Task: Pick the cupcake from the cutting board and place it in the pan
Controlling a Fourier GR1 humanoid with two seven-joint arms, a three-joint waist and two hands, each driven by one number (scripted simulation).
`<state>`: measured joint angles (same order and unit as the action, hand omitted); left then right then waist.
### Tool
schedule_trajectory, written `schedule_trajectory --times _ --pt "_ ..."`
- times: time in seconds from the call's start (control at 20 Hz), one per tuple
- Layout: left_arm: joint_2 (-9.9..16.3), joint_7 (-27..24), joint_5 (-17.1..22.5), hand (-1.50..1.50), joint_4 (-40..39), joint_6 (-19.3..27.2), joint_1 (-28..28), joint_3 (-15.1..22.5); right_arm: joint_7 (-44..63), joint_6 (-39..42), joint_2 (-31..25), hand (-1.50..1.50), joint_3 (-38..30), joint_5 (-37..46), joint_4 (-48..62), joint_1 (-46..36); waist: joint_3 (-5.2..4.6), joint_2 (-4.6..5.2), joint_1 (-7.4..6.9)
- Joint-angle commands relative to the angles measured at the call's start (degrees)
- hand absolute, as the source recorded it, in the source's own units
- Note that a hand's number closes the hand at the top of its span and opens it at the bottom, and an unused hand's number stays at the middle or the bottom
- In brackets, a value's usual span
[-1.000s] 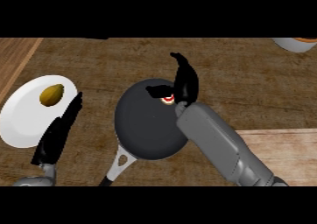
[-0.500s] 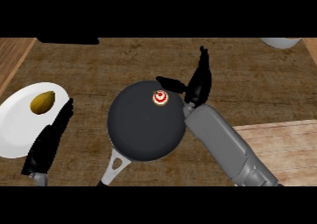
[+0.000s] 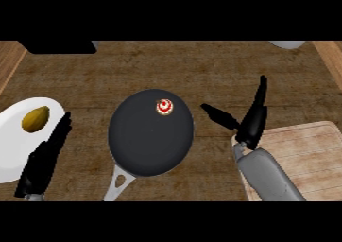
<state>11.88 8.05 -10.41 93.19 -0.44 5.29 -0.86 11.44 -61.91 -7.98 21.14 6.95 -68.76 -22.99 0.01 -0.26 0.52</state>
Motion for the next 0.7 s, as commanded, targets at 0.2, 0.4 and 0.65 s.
schedule_trajectory --times 0.2,0.4,0.65 --pt "-1.8 -1.7 -2.3 0.0 -3.4 2.2 -1.6 -0.1 -4.9 5.7 -11.3 -1.5 -1.5 -3.1 -22.9 23.3 -0.03 0.07 0.68" --pt "-2.9 -1.0 -2.3 0.0 1.8 1.6 2.6 1.4 -9.7 11.8 -15.9 -1.5 -7.0 -8.7 -29.0 31.2 0.01 0.09 0.15" --pt "-2.3 1.1 -2.3 0.0 -0.9 0.6 -2.8 -0.4 -11.1 17.0 -17.6 -1.5 -10.8 -10.3 -35.5 38.6 -0.02 0.17 0.0"
